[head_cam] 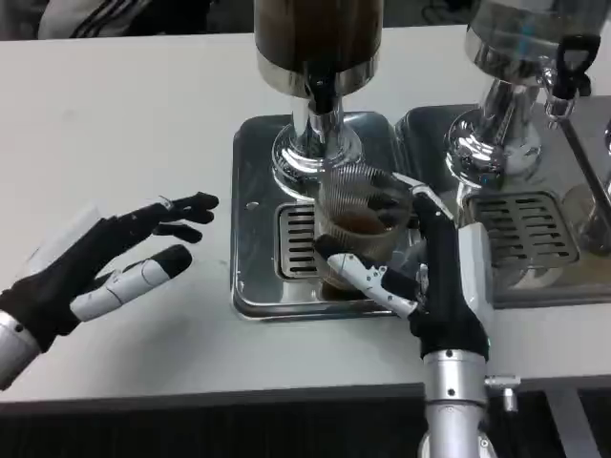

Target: Grasp the cup under the faucet to collect the drink, then remove the cup.

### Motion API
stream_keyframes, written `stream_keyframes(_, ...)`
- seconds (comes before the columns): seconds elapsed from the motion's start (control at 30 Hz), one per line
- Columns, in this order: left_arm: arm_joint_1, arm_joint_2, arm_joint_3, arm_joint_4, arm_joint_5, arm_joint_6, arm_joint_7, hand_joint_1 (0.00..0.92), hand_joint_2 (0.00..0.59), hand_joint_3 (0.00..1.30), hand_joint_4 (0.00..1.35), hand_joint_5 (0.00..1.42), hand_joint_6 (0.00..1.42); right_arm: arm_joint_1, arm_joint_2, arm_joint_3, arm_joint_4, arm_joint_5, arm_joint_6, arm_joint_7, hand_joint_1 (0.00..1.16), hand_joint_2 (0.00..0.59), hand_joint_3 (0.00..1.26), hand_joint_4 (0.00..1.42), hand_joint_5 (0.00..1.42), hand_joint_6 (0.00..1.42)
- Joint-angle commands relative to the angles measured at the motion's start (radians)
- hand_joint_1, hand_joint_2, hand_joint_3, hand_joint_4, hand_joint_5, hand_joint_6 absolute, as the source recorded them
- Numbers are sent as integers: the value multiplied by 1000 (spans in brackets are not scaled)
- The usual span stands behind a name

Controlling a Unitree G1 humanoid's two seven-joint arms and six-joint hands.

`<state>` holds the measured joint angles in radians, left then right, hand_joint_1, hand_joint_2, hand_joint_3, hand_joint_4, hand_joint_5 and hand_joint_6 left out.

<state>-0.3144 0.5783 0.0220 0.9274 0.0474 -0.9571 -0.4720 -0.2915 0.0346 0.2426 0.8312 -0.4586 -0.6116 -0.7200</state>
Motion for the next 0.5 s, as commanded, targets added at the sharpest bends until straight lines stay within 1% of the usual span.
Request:
stream_keyframes(0.03, -11, -7, -8, 10, 12, -9, 5, 0, 91, 233, 232, 303, 187, 36, -15, -13, -87, 2, 6, 18, 781, 217, 601, 842, 979, 1332)
stream_keyframes(0.33, -10, -18, -16, 0, 20, -23, 8, 0, 91, 226, 225, 296, 177, 133, -47, -26, -241, -3, 50, 77, 783, 222, 615, 845, 994, 1346)
stream_keyframes(0.5, 9, -22, -23, -33, 16, -48, -2, 0, 91, 217, 179, 264, 171, 195, -68, -45, -338, 3, 71, 127, 805, 217, 627, 855, 1018, 1361)
